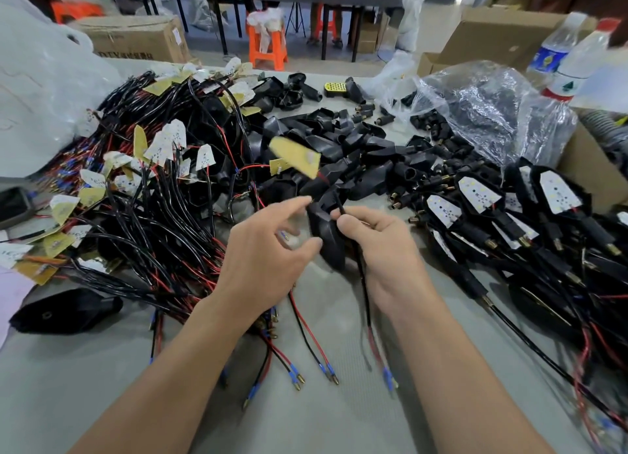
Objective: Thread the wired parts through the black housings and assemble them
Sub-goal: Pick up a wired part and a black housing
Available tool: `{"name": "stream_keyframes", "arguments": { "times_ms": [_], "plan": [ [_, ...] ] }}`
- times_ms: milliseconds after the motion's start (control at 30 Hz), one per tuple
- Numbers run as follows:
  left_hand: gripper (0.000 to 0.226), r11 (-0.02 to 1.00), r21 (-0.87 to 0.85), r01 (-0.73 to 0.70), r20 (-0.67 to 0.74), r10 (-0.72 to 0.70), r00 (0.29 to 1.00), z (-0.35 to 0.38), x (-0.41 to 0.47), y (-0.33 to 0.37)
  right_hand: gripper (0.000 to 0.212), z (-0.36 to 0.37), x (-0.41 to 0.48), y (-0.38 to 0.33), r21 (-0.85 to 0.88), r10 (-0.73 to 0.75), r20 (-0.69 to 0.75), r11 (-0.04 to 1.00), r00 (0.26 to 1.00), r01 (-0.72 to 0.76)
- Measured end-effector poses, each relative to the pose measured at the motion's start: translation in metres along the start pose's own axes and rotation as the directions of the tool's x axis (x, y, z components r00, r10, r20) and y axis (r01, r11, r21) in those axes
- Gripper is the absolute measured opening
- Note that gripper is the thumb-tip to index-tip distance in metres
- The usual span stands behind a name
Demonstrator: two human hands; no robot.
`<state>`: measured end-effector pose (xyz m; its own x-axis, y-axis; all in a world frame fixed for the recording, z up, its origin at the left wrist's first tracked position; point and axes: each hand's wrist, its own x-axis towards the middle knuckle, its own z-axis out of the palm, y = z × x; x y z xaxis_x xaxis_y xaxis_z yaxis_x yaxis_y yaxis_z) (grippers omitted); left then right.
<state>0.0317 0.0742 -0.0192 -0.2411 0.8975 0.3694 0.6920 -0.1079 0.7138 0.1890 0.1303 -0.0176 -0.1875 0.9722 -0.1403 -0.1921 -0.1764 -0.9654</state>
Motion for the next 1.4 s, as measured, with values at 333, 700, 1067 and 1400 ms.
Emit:
{"name": "stream_keyframes", "arguments": {
  "times_ms": [333,700,1067,1400],
  "plan": [
    [0.096,0.977,-0.028,-0.212,0.35,0.208,0.914,0.001,0.003,-0.008,0.02,0.007,-0.005,-0.004,0.339,0.236,0.127,0.903,0.963,-0.265],
    [0.031,0.455,-0.733,0.505,0.479,-0.182,0.859,-0.01,0.009,0.003,0.023,-0.012,0.001,-0.013,0.201,-0.025,-0.138,0.978,0.99,0.053],
    [0.022,0.614,-0.555,0.561,0.564,-0.217,0.796,0.012,0.0,0.018,0.031,0.019,-0.006,0.003,-0.022,-0.214,-0.115,0.977,0.97,0.213],
    [0.02,0.929,-0.264,0.259,0.39,-0.143,0.91,0.024,-0.011,0.014,0.021,0.0,0.004,-0.011,0.527,-0.011,-0.116,0.847,0.993,0.071]
  ]
}}
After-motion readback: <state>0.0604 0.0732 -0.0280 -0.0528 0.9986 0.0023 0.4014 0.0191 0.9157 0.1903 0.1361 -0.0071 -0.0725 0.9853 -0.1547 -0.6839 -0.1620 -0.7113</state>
